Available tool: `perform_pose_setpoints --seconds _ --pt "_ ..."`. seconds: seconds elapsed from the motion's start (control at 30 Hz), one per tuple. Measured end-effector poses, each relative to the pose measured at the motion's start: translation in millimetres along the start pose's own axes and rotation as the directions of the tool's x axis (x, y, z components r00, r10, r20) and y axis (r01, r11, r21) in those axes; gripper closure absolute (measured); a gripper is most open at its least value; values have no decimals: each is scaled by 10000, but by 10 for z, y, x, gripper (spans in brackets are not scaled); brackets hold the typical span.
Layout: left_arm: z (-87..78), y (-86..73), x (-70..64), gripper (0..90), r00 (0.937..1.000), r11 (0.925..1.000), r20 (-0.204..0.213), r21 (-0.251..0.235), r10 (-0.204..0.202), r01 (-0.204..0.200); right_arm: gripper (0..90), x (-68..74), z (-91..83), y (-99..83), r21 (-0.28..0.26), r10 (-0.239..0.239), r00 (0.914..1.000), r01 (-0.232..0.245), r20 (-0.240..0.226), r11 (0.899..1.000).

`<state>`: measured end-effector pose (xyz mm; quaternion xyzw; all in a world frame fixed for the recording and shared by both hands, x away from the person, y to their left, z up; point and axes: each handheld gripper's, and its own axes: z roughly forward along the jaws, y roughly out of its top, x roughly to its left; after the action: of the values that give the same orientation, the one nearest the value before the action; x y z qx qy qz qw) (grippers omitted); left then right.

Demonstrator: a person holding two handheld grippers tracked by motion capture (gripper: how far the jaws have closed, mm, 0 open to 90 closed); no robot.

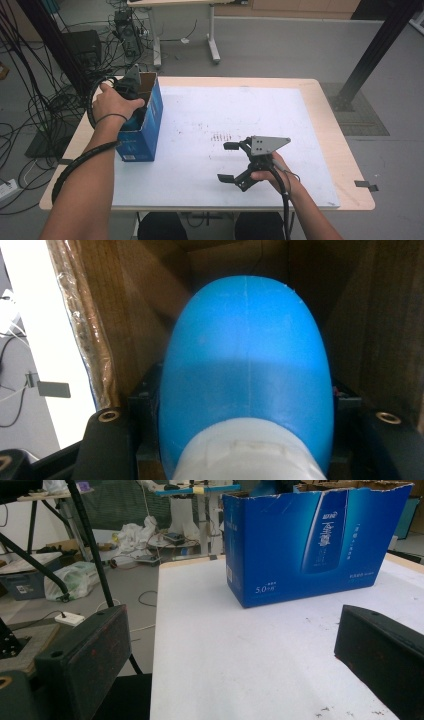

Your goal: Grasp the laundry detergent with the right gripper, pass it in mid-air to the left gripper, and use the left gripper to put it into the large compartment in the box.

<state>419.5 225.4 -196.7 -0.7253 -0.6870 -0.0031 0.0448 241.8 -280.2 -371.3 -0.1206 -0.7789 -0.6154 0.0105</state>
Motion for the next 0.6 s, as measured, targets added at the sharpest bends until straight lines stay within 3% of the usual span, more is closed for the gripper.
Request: perform_pose_setpoints --seconds 0.6 --pt "-1 25 -25 379 10000 9999 -66 119 7 -7 16 -9 3 10 62 -39 10000 39 12 10000"
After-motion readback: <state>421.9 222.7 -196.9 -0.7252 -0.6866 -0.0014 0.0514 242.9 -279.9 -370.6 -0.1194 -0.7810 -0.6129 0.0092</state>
